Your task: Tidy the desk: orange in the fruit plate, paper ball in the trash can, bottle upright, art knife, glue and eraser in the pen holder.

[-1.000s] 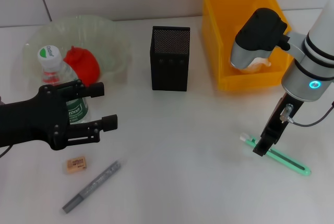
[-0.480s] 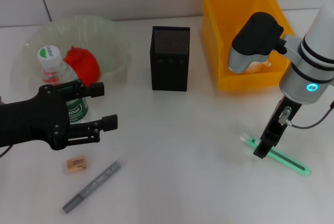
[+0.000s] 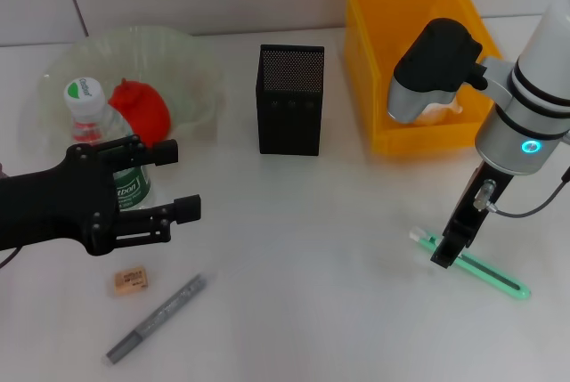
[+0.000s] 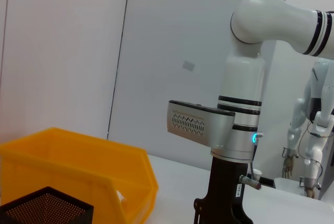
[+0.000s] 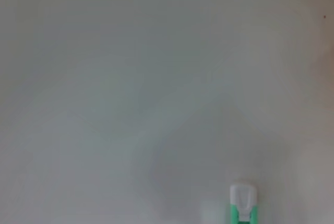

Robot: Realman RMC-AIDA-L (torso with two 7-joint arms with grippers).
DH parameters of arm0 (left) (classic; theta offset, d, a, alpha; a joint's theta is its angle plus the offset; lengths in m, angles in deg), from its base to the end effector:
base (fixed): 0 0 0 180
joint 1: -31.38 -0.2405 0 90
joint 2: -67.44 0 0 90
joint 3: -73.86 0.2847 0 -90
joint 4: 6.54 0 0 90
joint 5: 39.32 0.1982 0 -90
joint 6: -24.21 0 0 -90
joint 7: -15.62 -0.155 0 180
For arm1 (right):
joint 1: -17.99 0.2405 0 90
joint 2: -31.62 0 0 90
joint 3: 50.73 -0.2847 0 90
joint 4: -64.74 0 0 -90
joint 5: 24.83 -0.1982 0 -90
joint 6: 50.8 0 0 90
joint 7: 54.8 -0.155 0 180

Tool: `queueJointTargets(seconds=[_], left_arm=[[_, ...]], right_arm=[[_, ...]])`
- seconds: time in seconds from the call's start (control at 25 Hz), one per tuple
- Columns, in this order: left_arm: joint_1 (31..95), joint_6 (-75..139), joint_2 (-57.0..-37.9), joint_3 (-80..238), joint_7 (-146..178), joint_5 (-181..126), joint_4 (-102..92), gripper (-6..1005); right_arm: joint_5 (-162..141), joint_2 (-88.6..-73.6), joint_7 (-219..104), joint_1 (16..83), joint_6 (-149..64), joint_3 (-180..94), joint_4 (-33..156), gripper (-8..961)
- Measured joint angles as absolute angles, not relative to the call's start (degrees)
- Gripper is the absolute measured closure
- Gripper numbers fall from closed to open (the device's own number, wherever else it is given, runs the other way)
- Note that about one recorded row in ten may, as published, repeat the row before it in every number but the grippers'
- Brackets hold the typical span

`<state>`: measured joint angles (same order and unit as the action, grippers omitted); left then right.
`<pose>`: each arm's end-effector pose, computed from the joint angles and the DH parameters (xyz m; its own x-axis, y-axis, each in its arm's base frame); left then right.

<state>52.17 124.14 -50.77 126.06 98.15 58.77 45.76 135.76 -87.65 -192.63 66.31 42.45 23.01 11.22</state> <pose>-0.2481 0.2969 0.0092 0.7778 0.2050 0.5942 0.3095 -0.9477 -0.0781 0.2307 0.3754 -0.0382 0.6084 -0.6056 0.5129 -0.4882 -0.7952 -0.3597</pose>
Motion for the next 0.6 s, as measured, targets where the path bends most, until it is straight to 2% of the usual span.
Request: queueJointTargets(seconds=[0.36,0.6], left_arm=[[52.39,124.14,-50.77,126.06,98.15,58.77,45.76,201],[52.55,124.14,-50.77,126.06,98.15,58.77,45.76,201]], right_arm=[[135.84,-87.65,-192.62,66.42,42.45,23.01,11.22,375],[135.84,-87.65,-192.61,66.42,42.45,23.01,11.26,495]])
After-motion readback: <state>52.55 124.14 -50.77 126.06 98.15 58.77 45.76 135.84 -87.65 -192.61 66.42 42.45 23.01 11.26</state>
